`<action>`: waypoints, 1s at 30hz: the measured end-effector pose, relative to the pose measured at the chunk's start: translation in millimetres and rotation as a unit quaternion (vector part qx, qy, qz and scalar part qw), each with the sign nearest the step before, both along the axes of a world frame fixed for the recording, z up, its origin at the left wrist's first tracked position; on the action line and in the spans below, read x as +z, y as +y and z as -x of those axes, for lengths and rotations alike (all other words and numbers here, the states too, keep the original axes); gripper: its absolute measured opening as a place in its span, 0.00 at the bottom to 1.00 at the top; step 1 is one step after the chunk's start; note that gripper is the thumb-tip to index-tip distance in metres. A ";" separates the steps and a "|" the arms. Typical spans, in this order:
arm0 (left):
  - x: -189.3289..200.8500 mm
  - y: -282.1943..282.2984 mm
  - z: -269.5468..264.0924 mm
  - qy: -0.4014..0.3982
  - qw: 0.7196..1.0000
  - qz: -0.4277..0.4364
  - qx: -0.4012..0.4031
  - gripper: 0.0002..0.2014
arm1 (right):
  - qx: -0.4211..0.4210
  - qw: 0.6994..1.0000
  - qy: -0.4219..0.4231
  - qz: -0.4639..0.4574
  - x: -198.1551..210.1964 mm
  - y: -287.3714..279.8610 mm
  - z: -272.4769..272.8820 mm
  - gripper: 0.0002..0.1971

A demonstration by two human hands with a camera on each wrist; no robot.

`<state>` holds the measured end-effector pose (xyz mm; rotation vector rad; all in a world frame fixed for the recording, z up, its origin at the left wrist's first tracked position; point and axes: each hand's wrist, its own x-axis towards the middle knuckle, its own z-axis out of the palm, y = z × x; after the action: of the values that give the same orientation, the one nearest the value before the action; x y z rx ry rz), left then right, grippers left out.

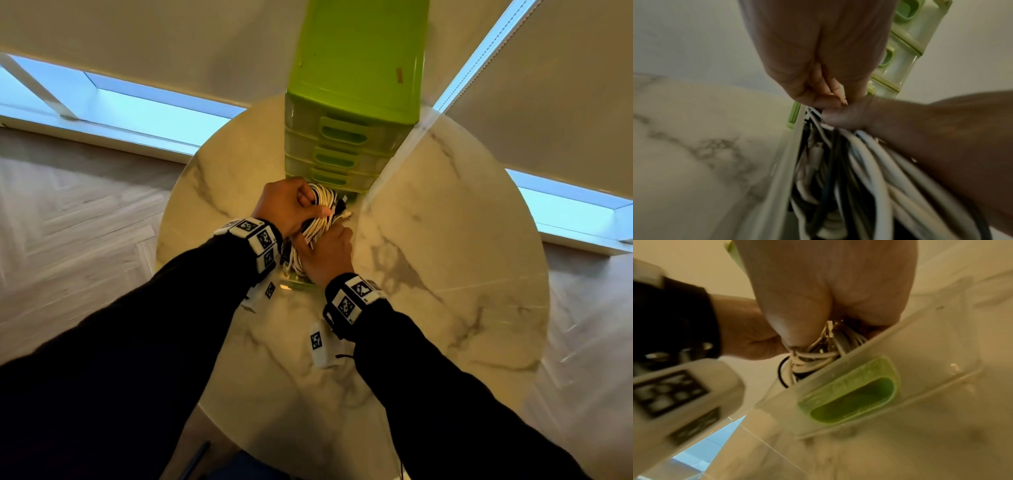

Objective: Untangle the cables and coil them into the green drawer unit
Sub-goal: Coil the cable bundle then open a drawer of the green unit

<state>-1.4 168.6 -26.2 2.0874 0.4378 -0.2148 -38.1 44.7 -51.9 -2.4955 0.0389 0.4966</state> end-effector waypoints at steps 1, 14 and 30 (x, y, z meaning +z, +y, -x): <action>-0.1 -0.8 -1.1 0.001 1.000 -0.002 -0.006 0.20 | 0.002 0.999 -0.037 -0.011 1.6 -1.4 6.6 0.47; 10.1 4.2 -13.2 0.051 0.981 -0.077 -0.171 0.14 | 0.184 0.983 -0.013 -0.012 22.2 -31.1 -6.5 0.54; -15.4 32.1 12.7 -0.136 0.859 -0.337 -0.360 0.32 | 0.193 0.975 -0.111 -0.028 4.4 -37.2 -9.3 0.54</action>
<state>-14.1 200.6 -41.7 2.8492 -0.5558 -0.2085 -28.8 7.5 -47.5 -2.4930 -0.5481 0.3630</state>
